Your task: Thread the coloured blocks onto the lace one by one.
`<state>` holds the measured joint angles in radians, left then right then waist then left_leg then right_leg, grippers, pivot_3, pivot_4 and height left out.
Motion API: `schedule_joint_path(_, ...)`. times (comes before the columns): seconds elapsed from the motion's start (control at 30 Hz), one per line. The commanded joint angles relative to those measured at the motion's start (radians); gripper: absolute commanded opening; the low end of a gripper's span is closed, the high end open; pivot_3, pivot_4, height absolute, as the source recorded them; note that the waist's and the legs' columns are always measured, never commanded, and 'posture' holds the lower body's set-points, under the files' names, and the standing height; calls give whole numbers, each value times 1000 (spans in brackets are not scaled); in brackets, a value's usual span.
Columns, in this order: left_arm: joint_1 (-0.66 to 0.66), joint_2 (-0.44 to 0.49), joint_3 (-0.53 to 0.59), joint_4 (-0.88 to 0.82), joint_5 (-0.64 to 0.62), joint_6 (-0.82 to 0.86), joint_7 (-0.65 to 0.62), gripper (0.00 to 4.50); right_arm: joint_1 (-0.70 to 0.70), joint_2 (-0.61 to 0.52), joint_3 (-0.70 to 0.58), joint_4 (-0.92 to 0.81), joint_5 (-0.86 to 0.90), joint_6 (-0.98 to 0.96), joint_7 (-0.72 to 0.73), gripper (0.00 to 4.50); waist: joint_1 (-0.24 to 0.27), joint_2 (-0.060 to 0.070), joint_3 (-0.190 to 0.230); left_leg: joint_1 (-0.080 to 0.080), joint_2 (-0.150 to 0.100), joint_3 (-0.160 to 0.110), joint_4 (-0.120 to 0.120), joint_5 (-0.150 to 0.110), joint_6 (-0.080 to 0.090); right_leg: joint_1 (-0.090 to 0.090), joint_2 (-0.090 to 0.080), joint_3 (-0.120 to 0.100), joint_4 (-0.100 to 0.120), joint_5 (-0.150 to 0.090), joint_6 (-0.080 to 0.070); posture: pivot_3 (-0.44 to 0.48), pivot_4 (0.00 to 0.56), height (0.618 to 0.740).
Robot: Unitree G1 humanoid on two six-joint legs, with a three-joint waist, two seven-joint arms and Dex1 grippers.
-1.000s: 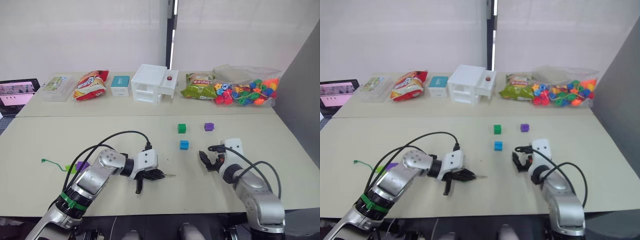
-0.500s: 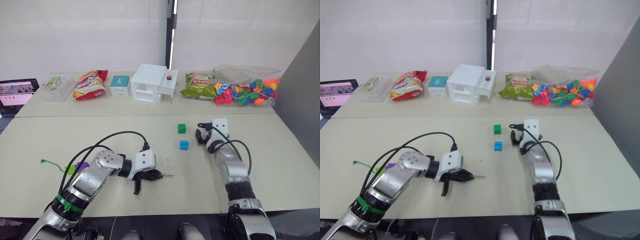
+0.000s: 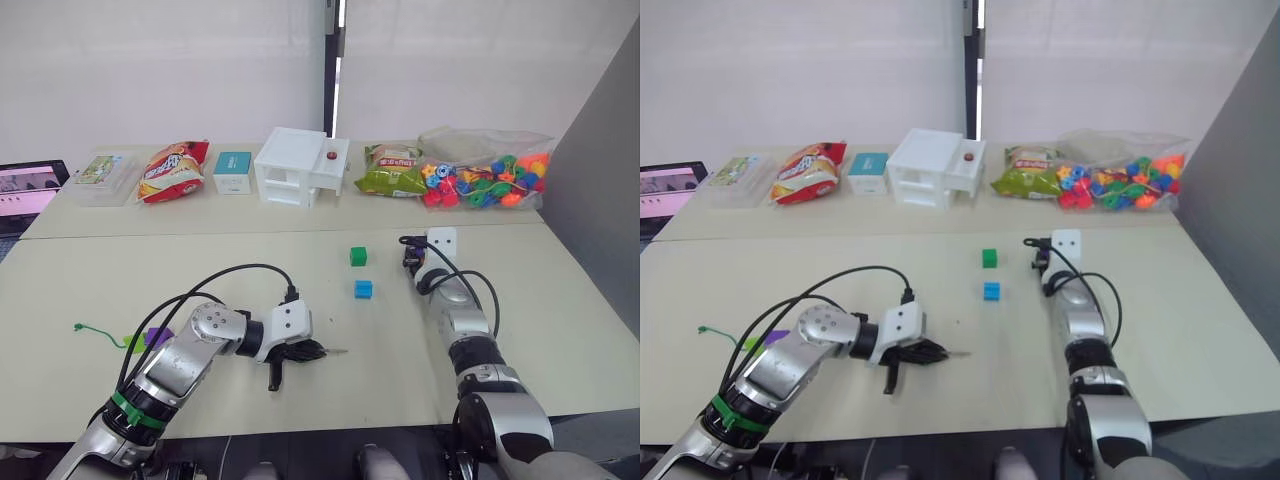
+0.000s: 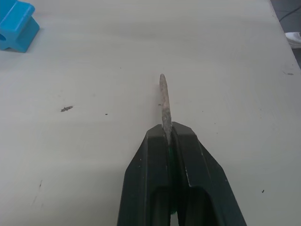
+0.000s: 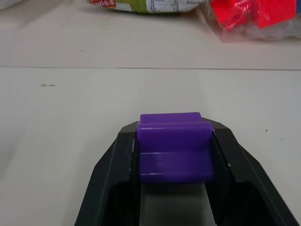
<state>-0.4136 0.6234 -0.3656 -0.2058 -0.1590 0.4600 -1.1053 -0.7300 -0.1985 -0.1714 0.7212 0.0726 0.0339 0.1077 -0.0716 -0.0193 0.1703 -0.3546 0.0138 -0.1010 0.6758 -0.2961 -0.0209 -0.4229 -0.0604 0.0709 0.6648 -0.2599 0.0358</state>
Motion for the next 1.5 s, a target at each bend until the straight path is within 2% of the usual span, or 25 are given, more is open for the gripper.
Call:
schedule_joint_path(0.03, 1, 3, 17, -36, -10, -6, 5, 0, 59, 17, 1, -224, 31, 20, -3, 1198, 1, 0, 0, 0, 0, 0, 0, 0, 0, 0, 0, 0, 0, 0, 0, 0, 150, 740)
schedule_joint_path(0.17, 5, 6, 20, -35, -11, -11, 6, 0, 226, 48, 25, -609, 32, 182, -50, 1198, 6, 1, 0, -1, 0, -1, 0, 0, 0, 0, 0, 0, 0, 0, 0, 0, 150, 740)
schedule_joint_path(0.23, 5, 8, 23, -32, -11, -14, 5, 0, 344, 73, 62, -878, 37, 314, -72, 1198, 8, 1, -1, -1, 0, -1, 0, 0, 0, -1, 0, -1, 0, 0, 0, 0, 150, 740)
schedule_joint_path(0.27, 2, 8, 24, -27, -11, -15, 5, 0, 442, 89, 108, -1072, 38, 411, -90, 1198, 9, 1, -1, -2, 0, -1, 0, 0, 0, -1, 0, -1, 0, 0, 0, 0, 150, 740)
schedule_joint_path(0.33, -2, 7, 26, -17, -11, -17, 4, 0, 587, 104, 184, -1343, 33, 559, -117, 1198, 14, 3, -1, -3, 0, -2, -1, 0, 0, -2, 0, -1, 0, 0, 0, 0, 150, 740)
schedule_joint_path(0.5, -12, 4, 24, 8, -10, -30, -7, 0, 807, 110, 320, -1682, 45, 822, -151, 1198, 14, 3, -1, -1, 0, -2, 1, 0, 0, 1, 0, -1, -1, 0, 0, 0, 150, 740)
schedule_joint_path(0.57, -15, 2, 20, 16, -10, -37, -14, 0, 884, 104, 377, -1714, 59, 874, -143, 1198, 17, 3, -1, 0, 0, -1, 0, 0, 0, 2, 1, -1, -2, -1, 1, 0, 150, 740)
schedule_joint_path(0.67, -22, -4, 15, 27, -8, -45, -22, 0, 940, 86, 409, -1646, 72, 915, -109, 1198, 19, 3, -1, 0, 0, -1, 1, 0, 0, 2, 1, -1, -2, -1, 1, 0, 150, 740)
schedule_joint_path(0.97, -16, -2, 19, 18, -9, -42, -23, 0, 923, 88, 417, -1467, 60, 811, -79, 1198, 25, 2, -1, 0, 0, -1, 0, 0, 0, 1, 1, -1, -3, -1, 1, 0, 150, 740)
schedule_joint_path(1.13, -9, 1, 22, 14, -9, -40, -19, 0, 949, 95, 403, -1470, 66, 765, -76, 1198, 25, 2, -1, 0, 0, -1, 0, 0, 0, 2, 1, -1, -3, -1, 1, 0, 150, 740)
schedule_joint_path(1.2, -8, 1, 22, 12, -11, -38, -19, 0, 947, 82, 389, -1505, 71, 747, -62, 2262, 26, 2, -1, 0, 0, -1, 0, 0, 0, 2, 1, -1, -3, -1, 1, 0, 150, 740)
schedule_joint_path(1.4, -4, -1, 19, 9, -10, -39, -17, 0, 892, 6, 306, -1617, 137, 769, 36, 4300, 26, 2, -1, 0, 0, -1, 0, 0, 0, 2, 1, -1, -3, -1, 1, 0, 150, 740)
schedule_joint_path(1.43, -1, 0, 20, 8, -9, -41, -17, 0, 868, -39, 282, -1629, 163, 777, 86, 4448, 26, 2, -1, 0, 0, -1, 0, 0, 0, 2, 1, -1, -3, -1, 1, 0, 150, 740)
schedule_joint_path(1.5, 4, 2, 21, 4, -10, -42, -16, 0, 818, -131, 231, -1635, 241, 788, 206, 4448, 26, 2, -1, 0, 0, -1, 0, 0, 0, 2, 1, -1, -4, -1, 1, 0, 150, 740)
